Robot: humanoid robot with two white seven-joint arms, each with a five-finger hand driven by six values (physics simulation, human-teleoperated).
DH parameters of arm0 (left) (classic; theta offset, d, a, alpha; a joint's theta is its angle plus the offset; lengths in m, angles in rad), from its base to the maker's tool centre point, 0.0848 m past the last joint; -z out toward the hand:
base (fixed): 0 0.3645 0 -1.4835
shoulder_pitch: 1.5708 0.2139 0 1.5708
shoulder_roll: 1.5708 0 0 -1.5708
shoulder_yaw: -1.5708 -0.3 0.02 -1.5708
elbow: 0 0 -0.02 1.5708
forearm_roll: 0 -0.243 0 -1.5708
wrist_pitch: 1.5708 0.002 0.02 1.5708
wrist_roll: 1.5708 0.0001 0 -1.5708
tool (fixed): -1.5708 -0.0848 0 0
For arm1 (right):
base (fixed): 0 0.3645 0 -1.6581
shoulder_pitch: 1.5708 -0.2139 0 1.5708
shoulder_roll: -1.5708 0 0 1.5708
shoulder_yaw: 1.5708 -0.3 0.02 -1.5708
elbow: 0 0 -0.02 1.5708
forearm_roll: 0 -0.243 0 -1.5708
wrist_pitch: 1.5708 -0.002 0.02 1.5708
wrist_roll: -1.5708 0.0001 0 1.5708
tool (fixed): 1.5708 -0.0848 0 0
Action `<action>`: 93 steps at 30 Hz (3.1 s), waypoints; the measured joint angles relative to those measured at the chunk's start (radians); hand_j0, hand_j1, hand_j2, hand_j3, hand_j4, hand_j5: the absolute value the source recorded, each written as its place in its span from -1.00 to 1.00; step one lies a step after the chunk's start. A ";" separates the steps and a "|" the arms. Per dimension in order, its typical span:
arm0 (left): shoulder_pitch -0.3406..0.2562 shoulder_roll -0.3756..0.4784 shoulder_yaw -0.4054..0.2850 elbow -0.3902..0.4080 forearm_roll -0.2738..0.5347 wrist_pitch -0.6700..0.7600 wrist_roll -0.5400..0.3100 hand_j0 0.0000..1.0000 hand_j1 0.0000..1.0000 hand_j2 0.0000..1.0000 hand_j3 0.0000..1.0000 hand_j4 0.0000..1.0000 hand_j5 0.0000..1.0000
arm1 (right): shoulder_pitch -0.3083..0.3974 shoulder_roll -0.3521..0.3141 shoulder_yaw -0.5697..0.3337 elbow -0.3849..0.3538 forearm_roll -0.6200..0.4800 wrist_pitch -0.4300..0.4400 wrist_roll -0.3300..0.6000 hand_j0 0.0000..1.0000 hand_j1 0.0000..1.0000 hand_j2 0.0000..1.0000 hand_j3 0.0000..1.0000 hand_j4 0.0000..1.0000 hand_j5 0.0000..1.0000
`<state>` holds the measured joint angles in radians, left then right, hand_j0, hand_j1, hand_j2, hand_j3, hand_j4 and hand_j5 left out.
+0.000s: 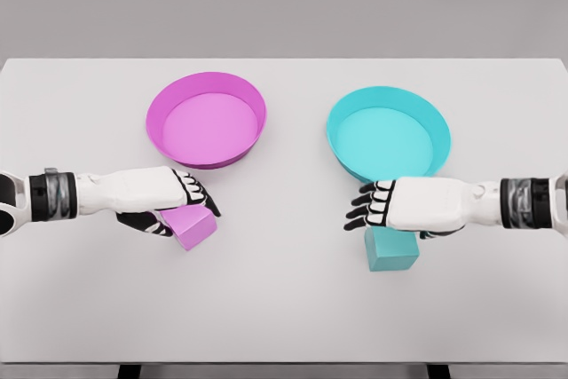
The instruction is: Place the blocks in the corresponding plates according to their colors
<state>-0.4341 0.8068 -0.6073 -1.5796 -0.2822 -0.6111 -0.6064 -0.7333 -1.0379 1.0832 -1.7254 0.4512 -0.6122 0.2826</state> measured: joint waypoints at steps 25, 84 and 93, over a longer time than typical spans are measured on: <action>-0.186 0.018 0.005 0.046 0.059 -0.002 0.014 -0.05 -0.05 -0.05 -0.05 -0.05 -0.05 | 0.041 0.033 0.001 -0.006 0.031 0.001 0.024 0.70 0.70 0.70 0.70 0.70 0.70; -0.095 0.090 0.011 0.329 0.177 -0.002 0.003 1.00 1.00 1.00 1.00 1.00 1.00 | -0.216 0.269 -0.090 0.459 -0.061 -0.002 0.077 0.34 0.34 0.34 0.34 0.34 0.34; -0.095 0.092 0.020 0.345 0.177 -0.002 0.003 1.00 1.00 1.00 1.00 1.00 1.00 | -0.219 0.280 -0.091 0.513 -0.033 -0.001 0.081 1.00 1.00 1.00 1.00 1.00 1.00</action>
<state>-0.5292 0.8992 -0.5868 -1.2346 -0.1048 -0.6133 -0.6032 -0.9526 -0.7578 0.9923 -1.2124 0.4186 -0.6128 0.3637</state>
